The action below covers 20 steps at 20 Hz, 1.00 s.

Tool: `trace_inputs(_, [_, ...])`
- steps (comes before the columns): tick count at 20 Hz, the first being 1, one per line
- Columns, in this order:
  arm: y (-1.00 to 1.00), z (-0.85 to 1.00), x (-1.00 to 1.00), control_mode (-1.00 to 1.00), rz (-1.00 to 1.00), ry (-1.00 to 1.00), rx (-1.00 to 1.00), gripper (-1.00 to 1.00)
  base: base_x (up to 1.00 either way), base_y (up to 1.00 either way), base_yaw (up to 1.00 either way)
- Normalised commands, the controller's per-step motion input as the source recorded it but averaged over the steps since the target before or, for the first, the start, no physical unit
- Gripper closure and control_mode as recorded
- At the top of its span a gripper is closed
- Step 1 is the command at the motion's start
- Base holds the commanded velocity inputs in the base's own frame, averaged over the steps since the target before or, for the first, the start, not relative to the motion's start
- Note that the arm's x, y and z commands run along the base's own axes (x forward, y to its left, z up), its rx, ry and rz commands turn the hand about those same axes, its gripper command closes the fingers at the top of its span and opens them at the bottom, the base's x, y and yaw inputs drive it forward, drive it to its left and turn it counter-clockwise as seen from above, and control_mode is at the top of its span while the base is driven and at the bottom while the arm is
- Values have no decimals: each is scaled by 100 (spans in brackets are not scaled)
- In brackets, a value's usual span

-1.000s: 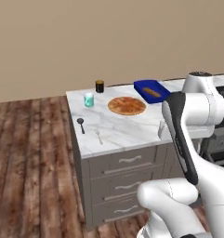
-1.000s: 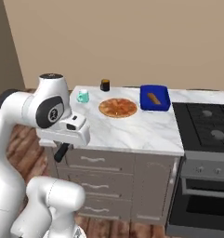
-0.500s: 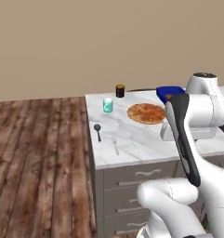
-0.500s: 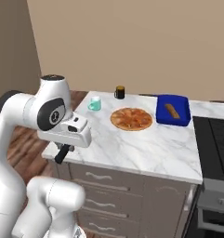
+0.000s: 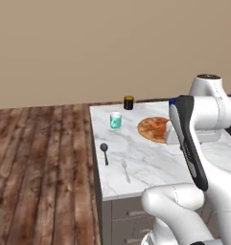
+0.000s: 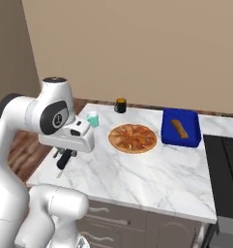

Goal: Take the pizza cutter from the drawer on the left and place it on the dining counter for cutting.

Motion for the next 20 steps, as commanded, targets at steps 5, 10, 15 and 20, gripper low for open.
trace_inputs(5, [0, 0, 0, 100, 0, 0, 0, 100, 39, -1, -33])
trace_inputs(10, [0, 0, 0, 100, 0, 0, 0, 100, 41, 0, -33])
trace_inputs(15, [0, 0, 0, 100, 0, 0, 0, 100, 61, 4, -23])
trace_inputs(20, [0, 0, 0, 100, 0, 0, 0, 100, 75, 3, 0])
